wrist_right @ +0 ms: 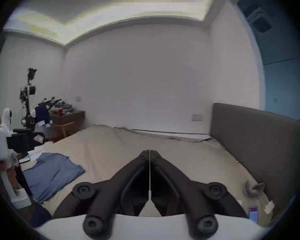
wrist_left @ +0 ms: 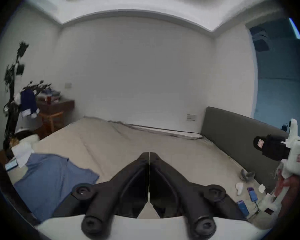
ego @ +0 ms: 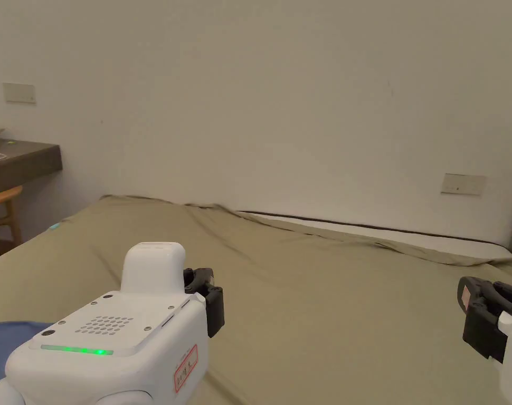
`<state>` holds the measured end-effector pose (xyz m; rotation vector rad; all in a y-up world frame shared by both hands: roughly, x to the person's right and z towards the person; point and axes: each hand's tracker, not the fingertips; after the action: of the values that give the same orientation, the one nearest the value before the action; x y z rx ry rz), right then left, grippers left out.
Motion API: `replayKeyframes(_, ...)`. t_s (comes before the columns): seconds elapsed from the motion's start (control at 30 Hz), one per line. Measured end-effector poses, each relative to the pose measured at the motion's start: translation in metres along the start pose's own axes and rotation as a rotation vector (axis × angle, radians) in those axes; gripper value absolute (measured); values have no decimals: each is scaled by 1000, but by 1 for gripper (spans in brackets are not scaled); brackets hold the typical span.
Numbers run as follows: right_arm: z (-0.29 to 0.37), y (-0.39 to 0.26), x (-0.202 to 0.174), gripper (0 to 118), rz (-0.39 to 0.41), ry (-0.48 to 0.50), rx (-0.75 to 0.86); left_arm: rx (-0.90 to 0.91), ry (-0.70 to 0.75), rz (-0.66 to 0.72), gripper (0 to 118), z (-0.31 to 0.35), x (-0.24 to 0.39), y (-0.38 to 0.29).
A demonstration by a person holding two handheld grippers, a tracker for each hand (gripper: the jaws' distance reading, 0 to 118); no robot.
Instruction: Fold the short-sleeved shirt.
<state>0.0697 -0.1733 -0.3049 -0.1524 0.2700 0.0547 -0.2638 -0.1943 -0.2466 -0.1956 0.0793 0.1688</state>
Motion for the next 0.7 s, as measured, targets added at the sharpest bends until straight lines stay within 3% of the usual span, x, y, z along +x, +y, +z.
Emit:
replayKeyframes(0.17, -75, 20, -130, 3, 94, 326, 12, -19, 360, 42, 0, 41, -113, -11)
replayKeyframes(0.27, -105, 25, -227, 3, 98, 537, 20, -56, 572, 42, 0, 69, -173, -21)
replayKeyframes(0.4, -119, 18, -327, 3, 65, 765, -14, -82, 710, 84, 0, 98, -220, -31)
replayKeyframes(0.5, -119, 10, -358, 3, 44, 816, 1, -106, 726, 92, 0, 97, -245, -36)
replayKeyframes(0.7, -137, 2, -346, 3, 35, 795, -36, -181, 640, 135, 0, 34, -266, -51)
